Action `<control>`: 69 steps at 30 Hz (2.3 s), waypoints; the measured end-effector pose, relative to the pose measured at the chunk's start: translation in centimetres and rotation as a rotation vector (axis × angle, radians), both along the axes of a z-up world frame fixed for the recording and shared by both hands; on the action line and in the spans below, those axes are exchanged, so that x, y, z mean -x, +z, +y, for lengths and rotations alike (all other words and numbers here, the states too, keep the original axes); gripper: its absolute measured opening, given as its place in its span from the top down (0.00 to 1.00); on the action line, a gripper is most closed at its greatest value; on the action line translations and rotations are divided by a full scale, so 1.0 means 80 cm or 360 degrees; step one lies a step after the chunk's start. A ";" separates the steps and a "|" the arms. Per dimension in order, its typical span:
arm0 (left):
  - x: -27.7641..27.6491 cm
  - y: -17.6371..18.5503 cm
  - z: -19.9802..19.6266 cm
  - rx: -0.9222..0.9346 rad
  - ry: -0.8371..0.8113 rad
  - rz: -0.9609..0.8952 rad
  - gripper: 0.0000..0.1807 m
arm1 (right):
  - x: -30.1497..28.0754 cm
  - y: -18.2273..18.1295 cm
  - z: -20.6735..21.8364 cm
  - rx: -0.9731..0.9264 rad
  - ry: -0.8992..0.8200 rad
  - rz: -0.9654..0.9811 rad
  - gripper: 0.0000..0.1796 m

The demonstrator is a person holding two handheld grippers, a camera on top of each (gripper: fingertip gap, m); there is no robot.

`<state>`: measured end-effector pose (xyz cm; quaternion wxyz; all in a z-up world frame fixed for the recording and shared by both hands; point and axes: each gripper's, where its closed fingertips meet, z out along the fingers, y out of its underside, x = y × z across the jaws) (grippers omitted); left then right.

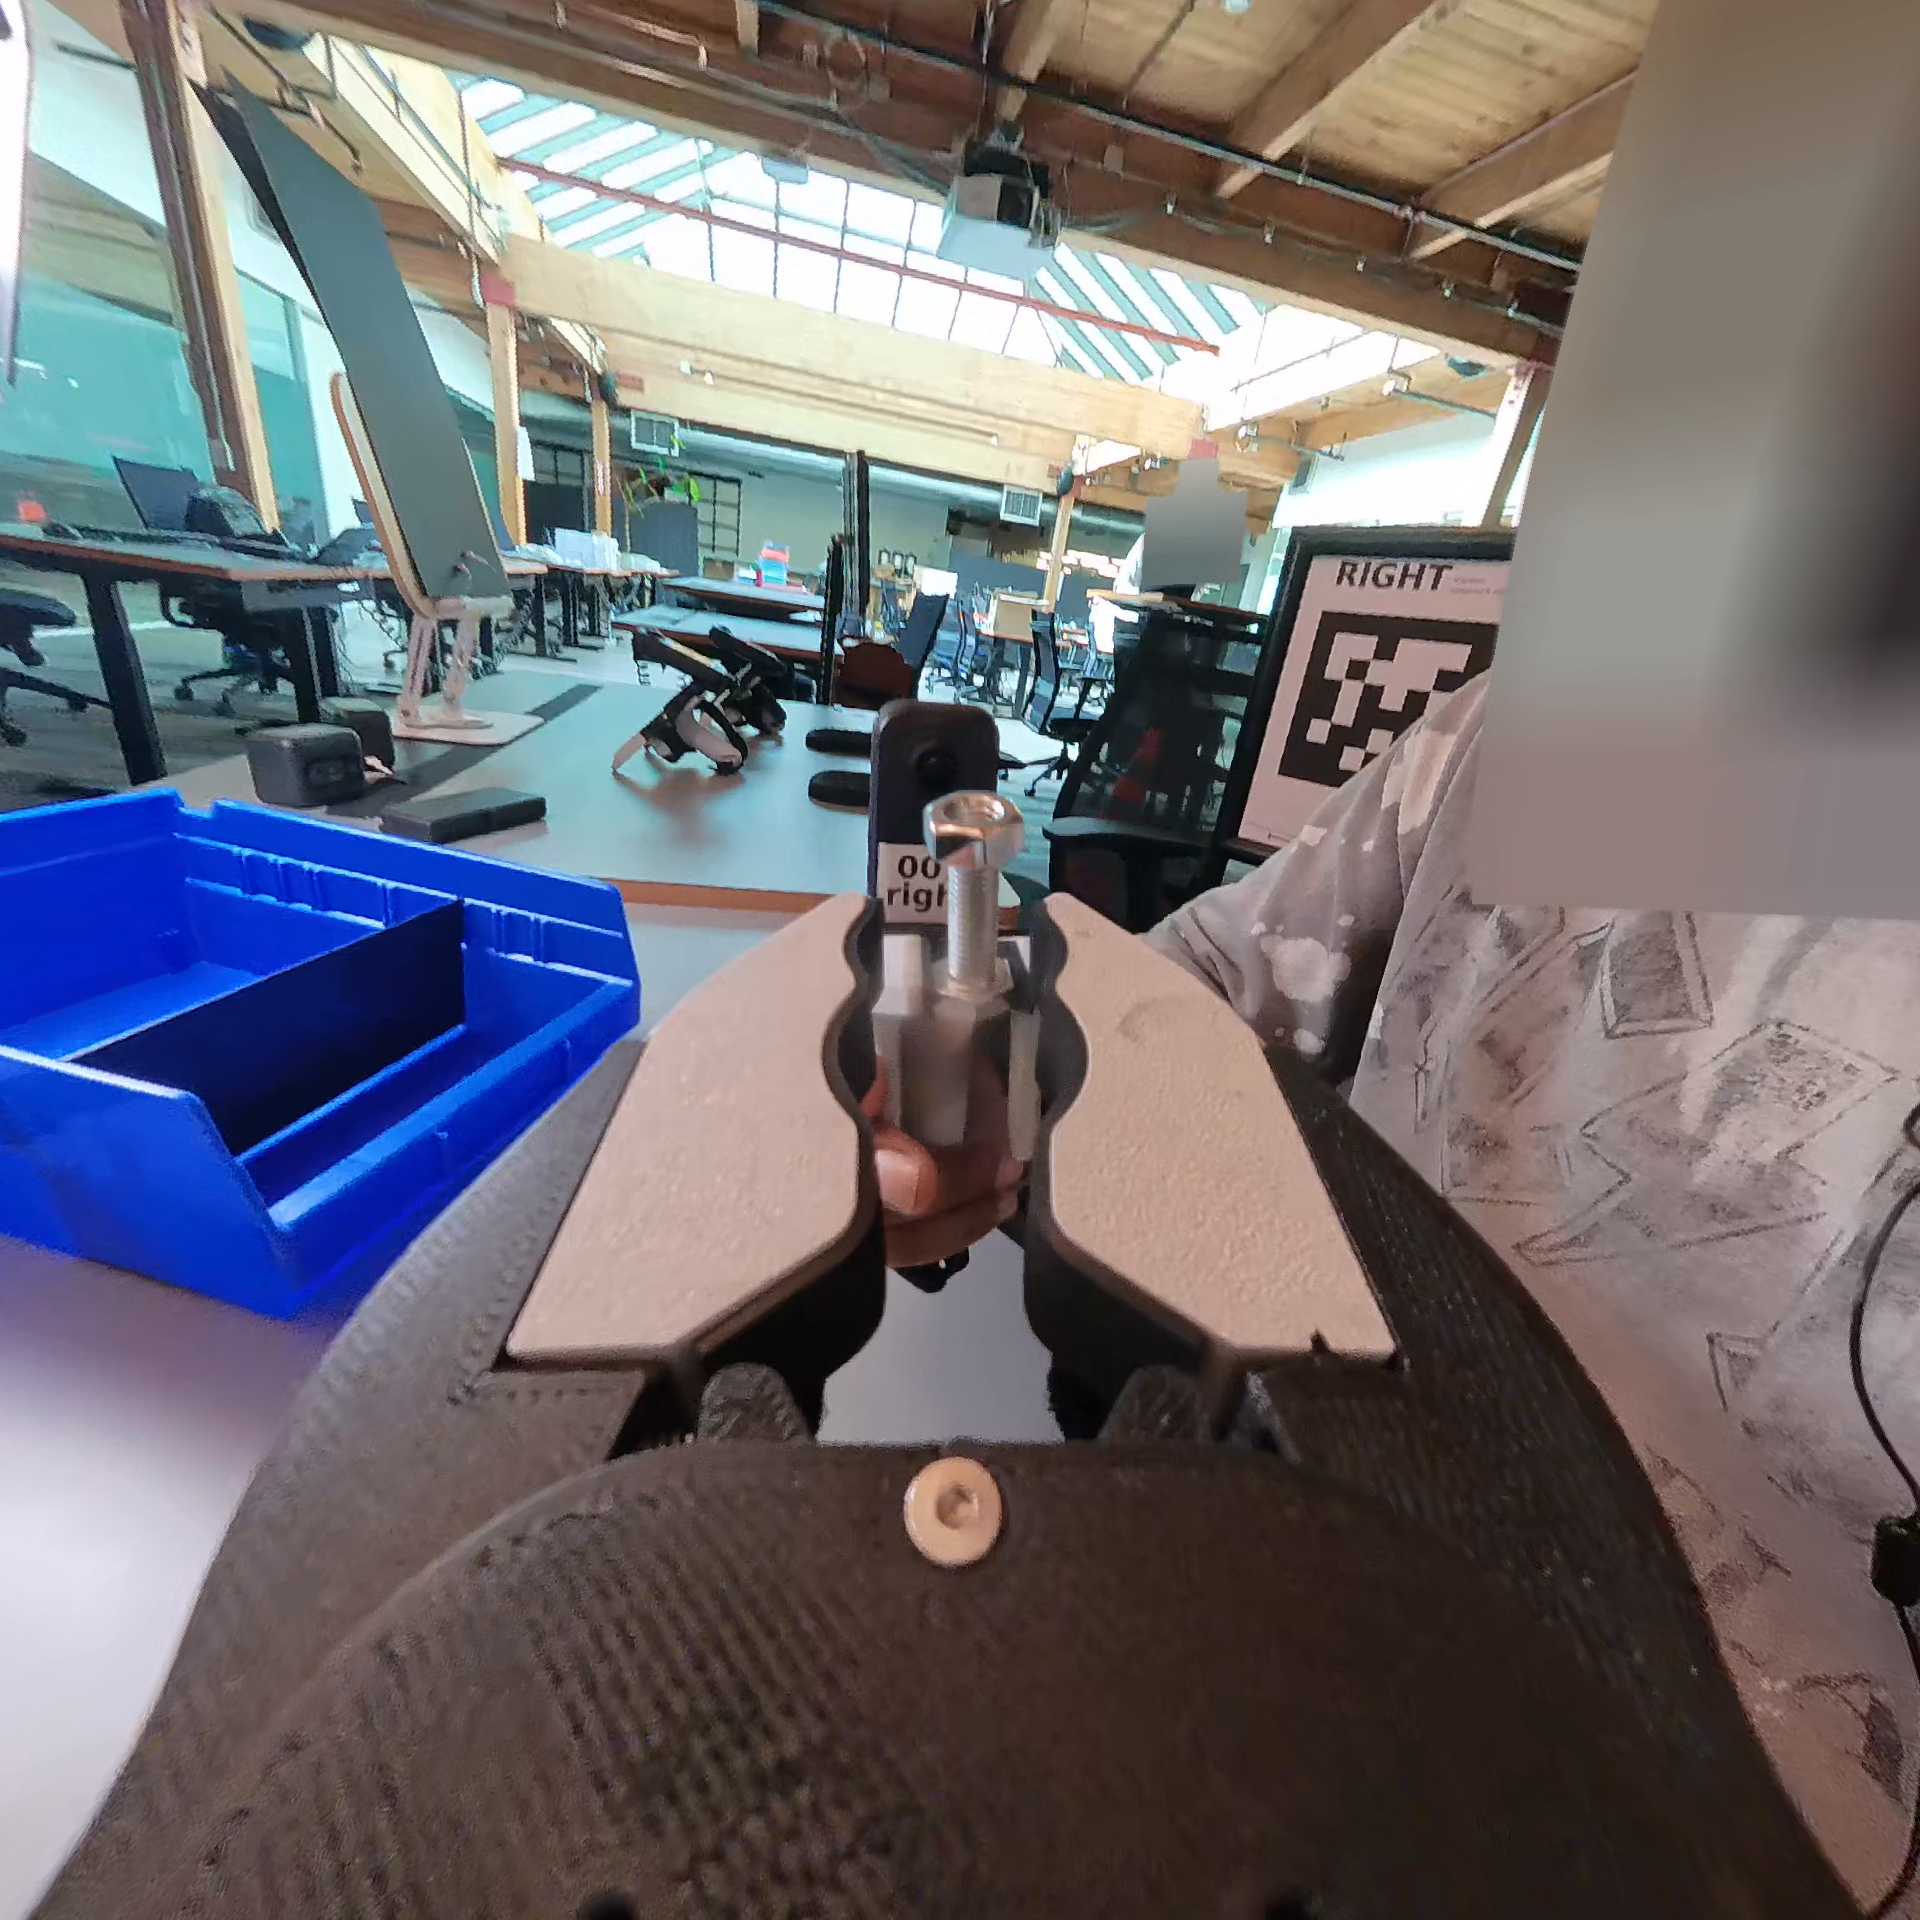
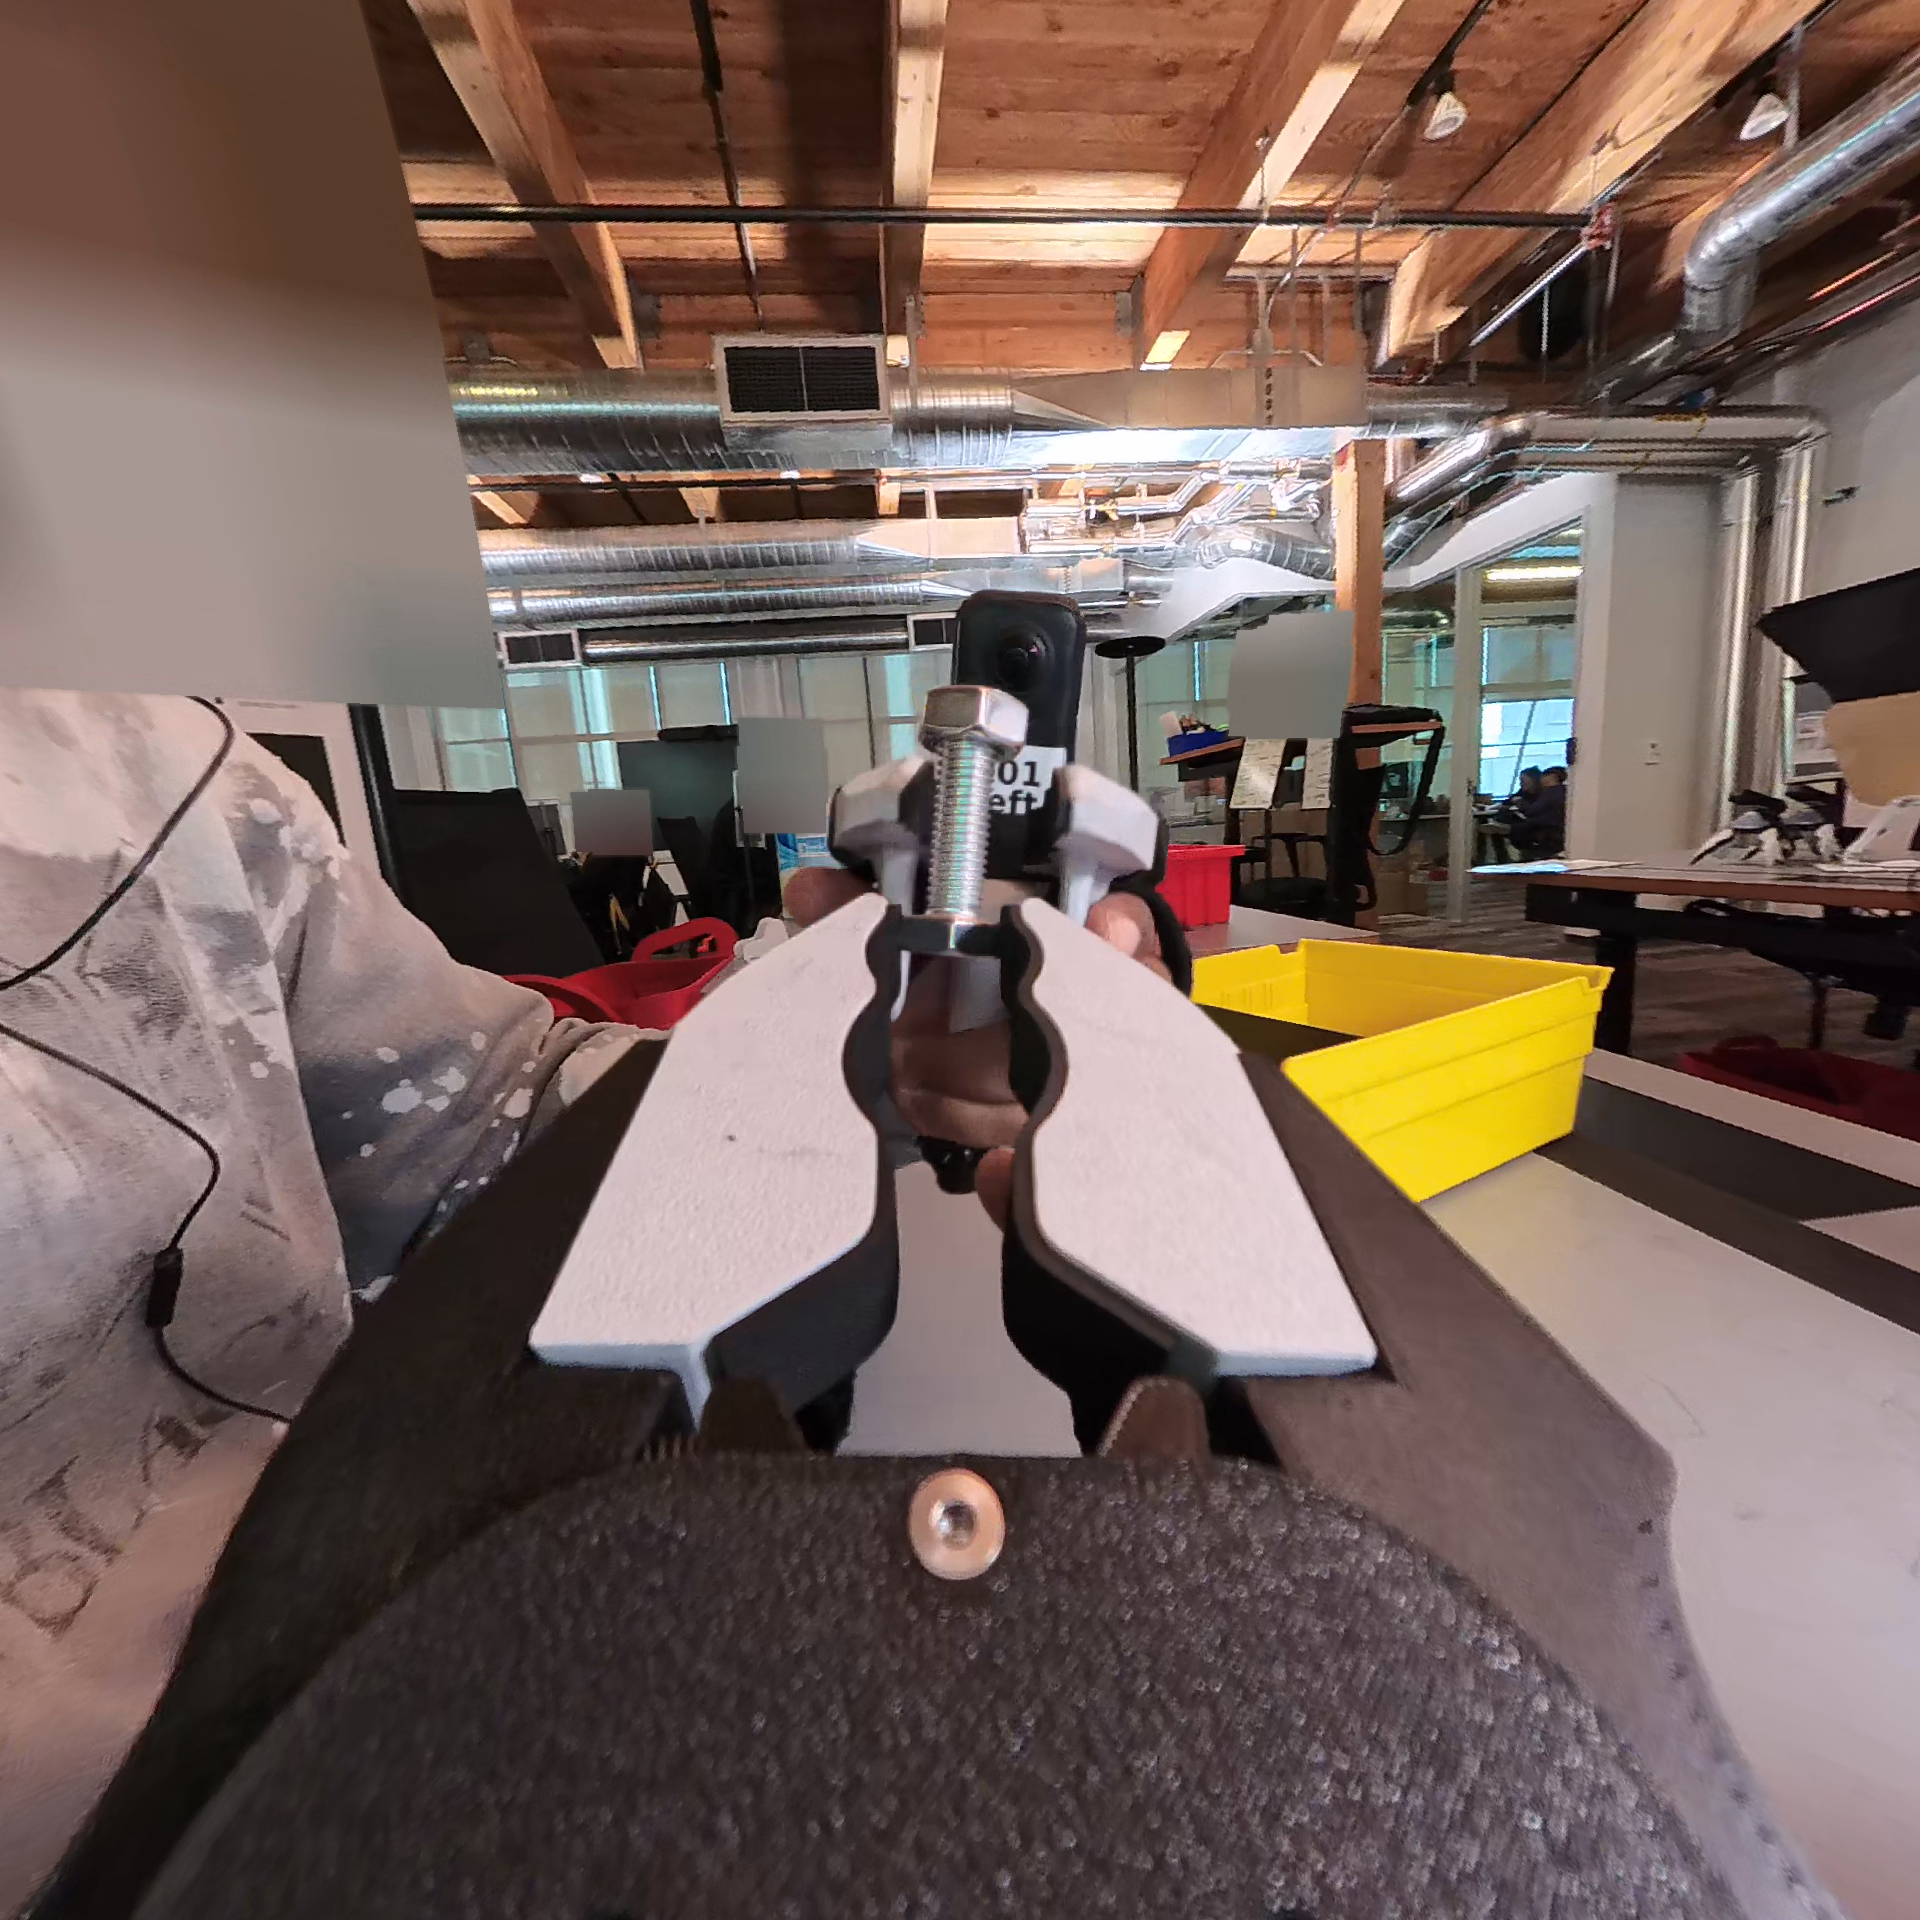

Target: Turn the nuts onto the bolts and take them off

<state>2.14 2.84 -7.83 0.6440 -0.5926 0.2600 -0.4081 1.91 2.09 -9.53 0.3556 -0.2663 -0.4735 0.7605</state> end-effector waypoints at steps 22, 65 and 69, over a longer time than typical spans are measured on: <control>0.004 -0.047 0.018 0.0063 0.0138 0.0350 0.94 | 0.034 -0.045 0.012 -0.0425 -0.0351 -0.0362 0.88; 0.037 -0.023 0.029 0.0094 0.0325 0.0100 0.92 | 0.017 -0.025 0.006 -0.0351 -0.0276 -0.0111 0.90; 0.034 -0.010 0.018 0.0047 0.0223 0.0001 0.89 | 0.020 -0.028 0.009 -0.0347 -0.0291 -0.0139 0.90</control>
